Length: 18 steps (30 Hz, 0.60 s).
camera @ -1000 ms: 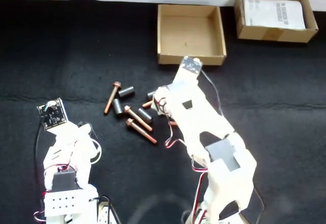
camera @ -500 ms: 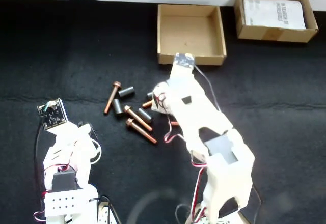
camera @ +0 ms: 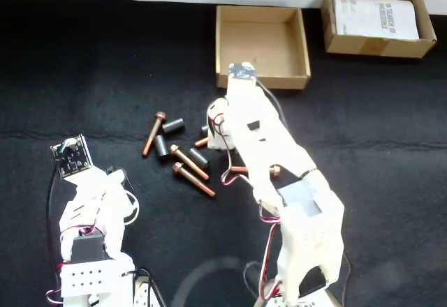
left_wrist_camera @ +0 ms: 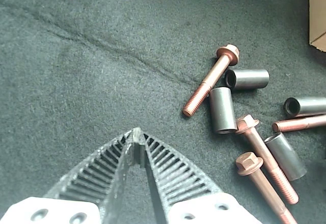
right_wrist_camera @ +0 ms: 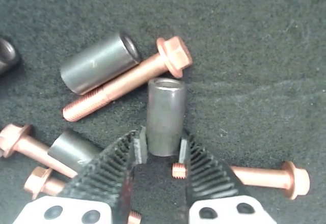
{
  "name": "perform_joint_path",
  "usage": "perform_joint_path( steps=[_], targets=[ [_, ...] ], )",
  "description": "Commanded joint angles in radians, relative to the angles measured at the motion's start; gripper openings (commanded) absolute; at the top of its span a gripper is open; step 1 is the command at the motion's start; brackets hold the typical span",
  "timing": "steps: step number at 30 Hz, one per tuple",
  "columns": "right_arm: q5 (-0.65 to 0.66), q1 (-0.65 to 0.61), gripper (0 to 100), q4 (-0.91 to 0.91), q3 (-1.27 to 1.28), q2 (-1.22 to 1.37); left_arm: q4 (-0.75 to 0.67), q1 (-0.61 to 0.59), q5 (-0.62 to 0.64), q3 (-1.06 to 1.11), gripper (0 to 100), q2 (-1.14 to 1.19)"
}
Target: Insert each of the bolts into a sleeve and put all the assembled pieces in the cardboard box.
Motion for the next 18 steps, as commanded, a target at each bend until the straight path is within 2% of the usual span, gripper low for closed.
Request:
perform_joint_path(
  steps=[1, 5, 10, 18],
  targets=[
    [0.011, 0.013, 13.2, 0.058, -0.045, -0.005, -0.012, -0.008, 0.005, 0.025, 1, -0.002],
    [0.012, 0.012, 13.3, 0.154, -0.044, -0.005, -0.012, -0.008, 0.005, 0.025, 1, -0.002],
    [0.012, 0.015, 13.3, 0.165, -0.050, -0.004, -0.012, -0.008, 0.005, 0.025, 1, -0.002],
    [0.012, 0.035, 13.3, -0.004, -0.051, -0.004, -0.012, -0.008, 0.003, 0.025, 1, -0.002]
  ],
)
